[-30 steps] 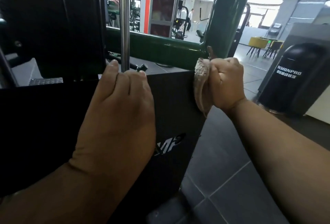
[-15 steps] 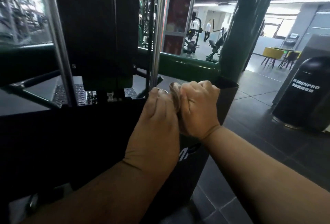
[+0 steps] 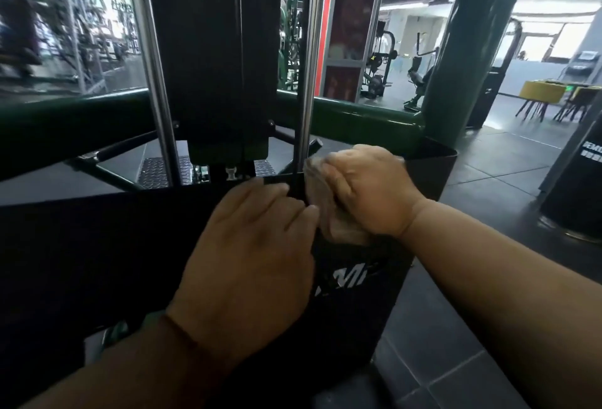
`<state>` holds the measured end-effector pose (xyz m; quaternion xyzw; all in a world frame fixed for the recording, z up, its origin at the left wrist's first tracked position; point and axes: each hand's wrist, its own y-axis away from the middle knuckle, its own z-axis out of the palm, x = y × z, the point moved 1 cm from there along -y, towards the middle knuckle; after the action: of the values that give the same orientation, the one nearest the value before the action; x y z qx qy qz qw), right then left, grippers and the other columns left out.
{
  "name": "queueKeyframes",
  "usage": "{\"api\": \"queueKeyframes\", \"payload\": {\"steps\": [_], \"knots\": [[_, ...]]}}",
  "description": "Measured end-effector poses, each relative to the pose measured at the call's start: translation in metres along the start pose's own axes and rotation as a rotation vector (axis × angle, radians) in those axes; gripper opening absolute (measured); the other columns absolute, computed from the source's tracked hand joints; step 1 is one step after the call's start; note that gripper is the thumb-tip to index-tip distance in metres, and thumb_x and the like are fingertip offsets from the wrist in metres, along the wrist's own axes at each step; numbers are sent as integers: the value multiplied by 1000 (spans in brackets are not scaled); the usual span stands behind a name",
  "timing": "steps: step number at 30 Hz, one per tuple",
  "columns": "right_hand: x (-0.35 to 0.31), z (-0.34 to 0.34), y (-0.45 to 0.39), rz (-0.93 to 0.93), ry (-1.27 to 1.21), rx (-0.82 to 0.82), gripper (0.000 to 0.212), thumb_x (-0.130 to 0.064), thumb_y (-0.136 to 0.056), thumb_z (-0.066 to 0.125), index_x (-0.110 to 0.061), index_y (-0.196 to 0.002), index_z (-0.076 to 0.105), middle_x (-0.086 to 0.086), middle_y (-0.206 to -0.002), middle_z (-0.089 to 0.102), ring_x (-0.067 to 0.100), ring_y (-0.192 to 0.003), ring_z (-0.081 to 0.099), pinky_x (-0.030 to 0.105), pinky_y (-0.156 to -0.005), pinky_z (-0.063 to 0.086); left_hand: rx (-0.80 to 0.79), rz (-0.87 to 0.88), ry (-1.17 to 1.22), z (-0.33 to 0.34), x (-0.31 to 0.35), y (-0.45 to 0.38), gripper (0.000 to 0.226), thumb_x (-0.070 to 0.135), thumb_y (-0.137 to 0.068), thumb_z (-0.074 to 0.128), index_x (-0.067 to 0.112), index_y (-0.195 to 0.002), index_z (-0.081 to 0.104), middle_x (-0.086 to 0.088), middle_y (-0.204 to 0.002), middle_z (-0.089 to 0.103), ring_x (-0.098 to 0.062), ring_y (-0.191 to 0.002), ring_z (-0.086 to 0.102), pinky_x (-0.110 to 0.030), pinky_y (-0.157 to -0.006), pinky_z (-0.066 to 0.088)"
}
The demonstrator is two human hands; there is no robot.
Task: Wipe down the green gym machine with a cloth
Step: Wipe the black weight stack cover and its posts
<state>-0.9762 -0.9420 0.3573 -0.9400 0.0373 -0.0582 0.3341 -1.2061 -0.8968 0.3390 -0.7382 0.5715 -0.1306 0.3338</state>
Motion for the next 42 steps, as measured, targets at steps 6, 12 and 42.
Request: {"api": "queueKeyframes", "payload": {"steps": [6,12,42], "knots": [[-42,-5,-29,-197,78,-265,19,-32,-109,43,-29,-91,50,-6,-84,64,21,-79,61,38,-73,51,49,-323,151,-33,-52,-1,25,25,-98,51,19,-100,75,1,-92,71,-16,-79,62,-29,-73,43],[-35,-2,-30,-42,-161,-276,15,-37,-99,55,-28,-95,66,-10,-92,64,11,-83,63,36,-76,55,-99,-302,333,-23,-69,-28,39,54,-100,57,41,-136,65,20,-129,70,8,-113,61,-26,-98,51],[-16,-16,-25,31,-296,-405,14,-45,-94,67,-32,-96,72,-18,-87,68,1,-81,66,25,-75,53,-209,-122,41,14,-56,-49,23,36,-107,44,28,-112,65,3,-88,67,-19,-76,62,-39,-77,52]]}}
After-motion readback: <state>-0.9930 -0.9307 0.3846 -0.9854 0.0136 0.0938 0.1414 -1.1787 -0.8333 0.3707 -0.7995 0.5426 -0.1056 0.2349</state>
